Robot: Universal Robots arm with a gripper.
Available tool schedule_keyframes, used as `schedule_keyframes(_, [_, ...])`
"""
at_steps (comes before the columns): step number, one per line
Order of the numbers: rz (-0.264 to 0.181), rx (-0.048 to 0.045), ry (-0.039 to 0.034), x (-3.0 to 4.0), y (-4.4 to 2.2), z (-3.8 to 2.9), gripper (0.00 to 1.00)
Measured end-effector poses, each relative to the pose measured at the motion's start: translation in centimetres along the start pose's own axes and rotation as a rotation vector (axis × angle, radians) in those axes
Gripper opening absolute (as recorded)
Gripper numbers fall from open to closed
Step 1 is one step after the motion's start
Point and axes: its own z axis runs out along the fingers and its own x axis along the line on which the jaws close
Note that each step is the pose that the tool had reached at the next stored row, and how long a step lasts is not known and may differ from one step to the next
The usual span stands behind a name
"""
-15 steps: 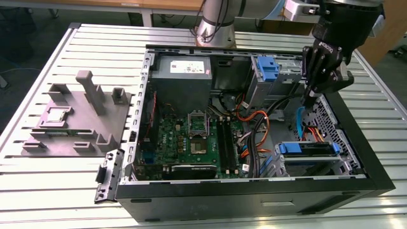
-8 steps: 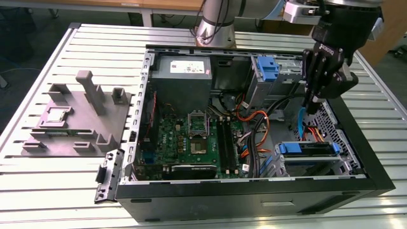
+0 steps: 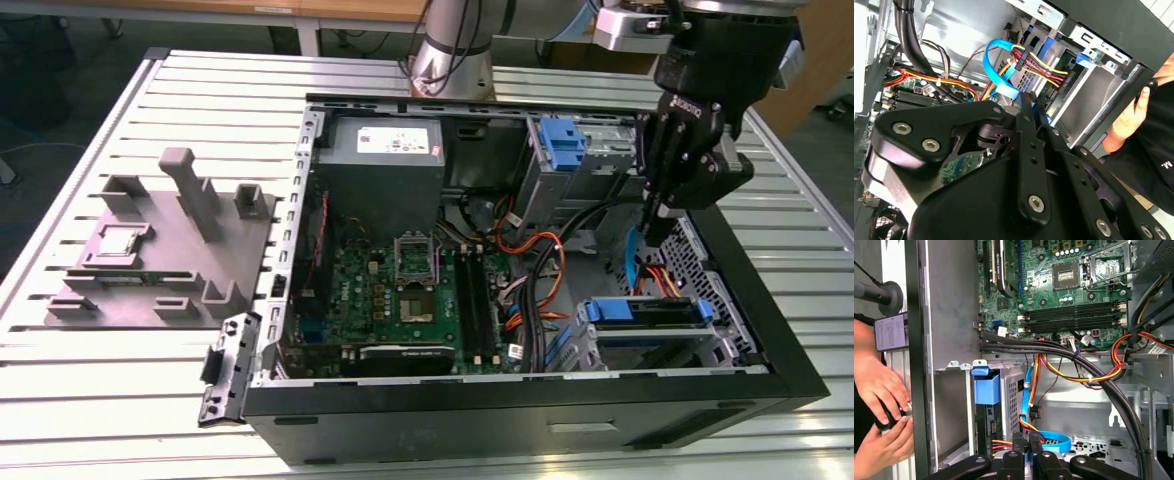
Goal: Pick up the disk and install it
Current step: 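Insert the second disk wire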
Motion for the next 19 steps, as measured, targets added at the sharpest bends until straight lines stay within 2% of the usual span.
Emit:
schedule_keyframes(3, [0.0, 0.0, -0.0012, 0.07, -0.01, 0.05, 0.16])
schedule_keyframes(5, [0.0, 0.0001, -0.005, 0.44, 0.01, 0.17, 0.16])
schedule_keyframes(9, [0.0, 0.0009, -0.0075, 1.35, 0.17, 0.51, 0.16])
schedule_keyframes(12, [0.0, 0.0015, -0.014, 1.94, 0.24, 0.75, 0.16])
schedule_keyframes(14, [0.001, 0.0025, -0.0234, 2.24, 0.27, 0.9, 0.16])
schedule_keyframes(16, [0.002, 0.0052, -0.0395, 2.44, 0.28, 1.03, 0.16])
schedule_keyframes(17, [0.003, 0.0065, -0.0495, 2.54, 0.28, 1.07, 0.16])
schedule_keyframes(19, [0.004, 0.0085, -0.0753, 2.71, 0.28, 1.16, 0.16])
